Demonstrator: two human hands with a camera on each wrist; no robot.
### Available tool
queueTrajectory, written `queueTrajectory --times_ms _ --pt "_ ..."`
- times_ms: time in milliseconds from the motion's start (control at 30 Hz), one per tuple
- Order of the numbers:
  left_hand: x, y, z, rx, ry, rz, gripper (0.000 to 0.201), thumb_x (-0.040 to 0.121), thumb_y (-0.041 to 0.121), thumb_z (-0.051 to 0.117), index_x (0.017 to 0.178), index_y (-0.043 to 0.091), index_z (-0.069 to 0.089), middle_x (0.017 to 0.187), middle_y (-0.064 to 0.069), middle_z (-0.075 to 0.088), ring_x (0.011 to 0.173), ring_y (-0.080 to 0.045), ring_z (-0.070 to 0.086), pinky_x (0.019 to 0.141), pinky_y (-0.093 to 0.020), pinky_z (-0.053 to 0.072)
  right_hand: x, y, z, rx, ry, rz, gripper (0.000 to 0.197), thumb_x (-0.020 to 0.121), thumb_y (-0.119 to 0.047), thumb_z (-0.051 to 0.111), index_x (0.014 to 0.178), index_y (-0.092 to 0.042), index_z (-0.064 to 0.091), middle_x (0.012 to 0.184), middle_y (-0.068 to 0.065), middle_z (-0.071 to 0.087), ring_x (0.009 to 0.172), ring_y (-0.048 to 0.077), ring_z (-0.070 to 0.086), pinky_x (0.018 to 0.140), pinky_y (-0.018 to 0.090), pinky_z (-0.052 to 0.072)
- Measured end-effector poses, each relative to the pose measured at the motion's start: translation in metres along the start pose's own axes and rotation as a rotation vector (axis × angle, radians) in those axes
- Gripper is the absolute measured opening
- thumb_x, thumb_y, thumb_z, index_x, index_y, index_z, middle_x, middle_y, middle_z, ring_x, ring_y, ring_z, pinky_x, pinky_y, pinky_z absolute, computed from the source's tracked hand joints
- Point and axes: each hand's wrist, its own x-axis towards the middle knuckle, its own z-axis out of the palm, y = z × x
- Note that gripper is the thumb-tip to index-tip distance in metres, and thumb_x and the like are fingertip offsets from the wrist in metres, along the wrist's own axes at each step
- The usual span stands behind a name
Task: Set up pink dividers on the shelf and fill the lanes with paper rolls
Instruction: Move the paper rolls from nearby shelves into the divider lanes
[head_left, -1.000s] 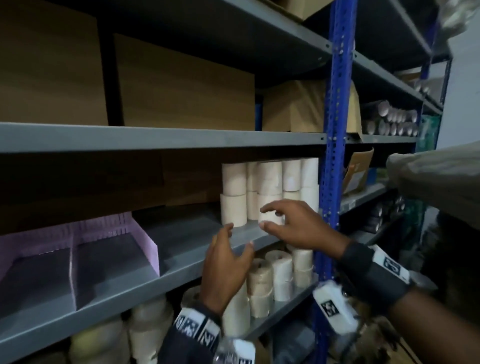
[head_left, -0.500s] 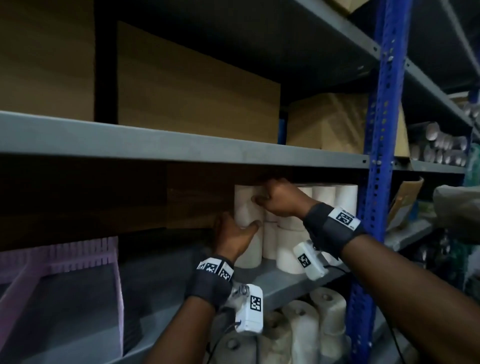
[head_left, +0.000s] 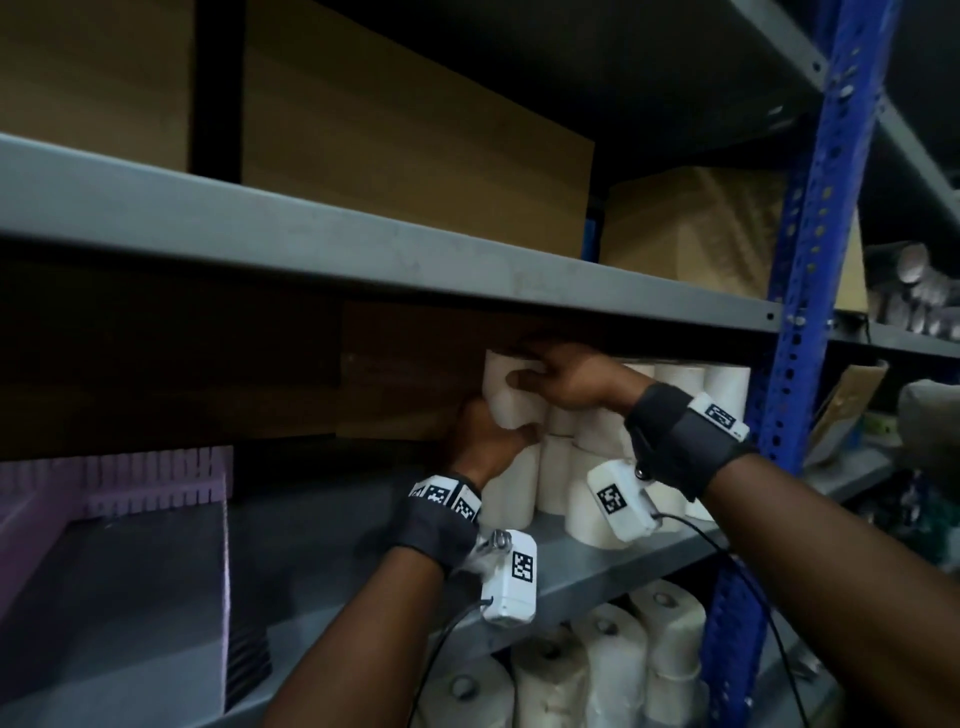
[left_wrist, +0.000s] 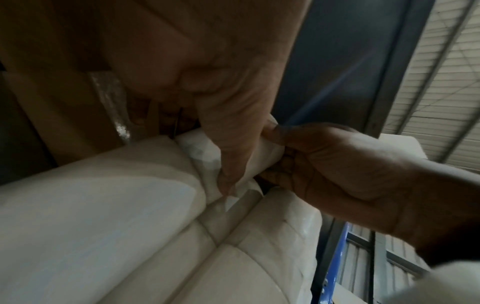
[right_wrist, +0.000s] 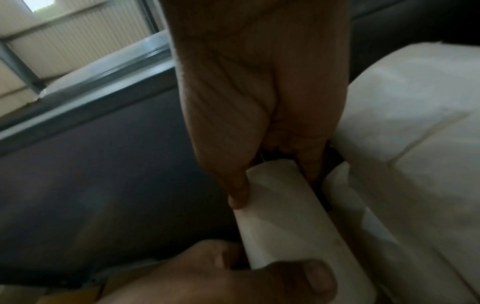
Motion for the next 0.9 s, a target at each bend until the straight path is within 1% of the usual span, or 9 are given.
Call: queueTrajectory --times_ms 67,200,300,400,500,633,733,833,900 --pt "-0.006 0.005 -0.006 0.032 0.024 0.04 0.041 0.077 0.031 0.092 0.104 0.019 0.063 0.105 -0.005 0.07 0.11 -0.03 0.07 0.072 -0.027 0.046 -0.016 -0.003 0.0 0.143 0.07 -0.055 0.052 0.096 -0.023 0.06 0.144 -0.011 0.045 0.149 0.007 0.047 0.136 0.02 0.045 0.114 0.034 0.035" --pt "-0.034 0.02 -0.02 0.187 0.037 0.104 0.078 0.072 0.048 0.088 0.134 0.014 0.054 0.13 -0.01 0.066 0.119 -0.033 0.065 0.083 -0.035 0.053 -0.051 -0.013 -0.005 0.16 0.274 -0.12 0.044 0.09 -0.024 0.067 0.13 -0.007 0.06 0.132 0.009 0.06 0.123 0.02 0.055 0.104 0.032 0.043" --pt "-0.074 0.025 -0.029 0.234 0.089 0.193 0.077 0.069 0.054 0.085 0.129 0.016 0.053 0.125 -0.009 0.065 0.114 -0.032 0.065 0.088 -0.044 0.057 -0.086 -0.019 -0.012 0.267 0.356 -0.17 0.037 0.089 -0.027 0.069 0.121 -0.008 0.066 0.126 0.005 0.058 0.118 0.014 0.055 0.099 0.027 0.044" --pt "-0.128 0.025 -0.037 0.198 0.078 0.245 0.086 0.061 0.067 0.078 0.131 0.025 0.054 0.122 0.001 0.059 0.109 -0.021 0.063 0.084 -0.038 0.056 -0.128 -0.031 -0.018 0.393 0.304 -0.196 0.039 0.088 -0.029 0.069 0.124 -0.013 0.065 0.14 -0.007 0.051 0.13 0.001 0.046 0.107 0.028 0.042" --pt "-0.187 0.021 -0.043 0.117 0.041 0.262 0.094 0.054 0.079 0.068 0.135 0.034 0.056 0.12 0.011 0.055 0.105 -0.008 0.061 0.084 -0.031 0.056 -0.172 -0.048 -0.019 0.458 0.235 -0.235 0.039 0.086 -0.033 0.071 0.121 -0.016 0.068 0.139 -0.014 0.052 0.129 -0.003 0.047 0.107 0.031 0.044" --pt "-0.265 0.011 -0.057 -0.025 0.069 0.279 0.075 0.064 0.064 0.083 0.13 0.039 0.059 0.113 0.018 0.07 0.1 0.0 0.067 0.08 -0.036 0.06 -0.226 -0.081 -0.017 0.619 0.151 -0.263 0.042 0.08 -0.04 0.071 0.116 -0.017 0.07 0.136 -0.013 0.055 0.127 0.001 0.051 0.107 0.033 0.045" --pt "-0.321 0.0 -0.077 -0.07 0.117 0.295 0.065 0.068 0.054 0.088 0.126 0.045 0.062 0.113 0.021 0.073 0.1 -0.002 0.071 0.079 -0.035 0.061 -0.255 -0.109 -0.016 0.628 0.036 -0.307 0.043 0.081 -0.043 0.071 0.118 -0.022 0.07 0.136 -0.02 0.053 0.128 0.0 0.05 0.106 0.035 0.046" --pt "-0.371 -0.009 -0.104 -0.045 0.155 0.256 0.069 0.069 0.051 0.089 0.131 0.052 0.058 0.117 0.021 0.072 0.104 -0.004 0.071 0.082 -0.032 0.061 -0.274 -0.143 -0.017 0.578 -0.121 -0.35 0.042 0.083 -0.042 0.074 0.122 -0.029 0.067 0.14 -0.028 0.045 0.131 -0.005 0.044 0.105 0.035 0.047" --pt "-0.403 -0.015 -0.126 -0.069 0.16 0.228 0.072 0.07 0.048 0.09 0.135 0.05 0.059 0.121 0.018 0.073 0.107 -0.006 0.072 0.086 -0.032 0.061 -0.278 -0.166 -0.017 0.543 -0.218 -0.428 0.043 0.082 -0.045 0.072 0.123 -0.035 0.066 0.143 -0.03 0.04 0.134 -0.006 0.04 0.107 0.034 0.045"
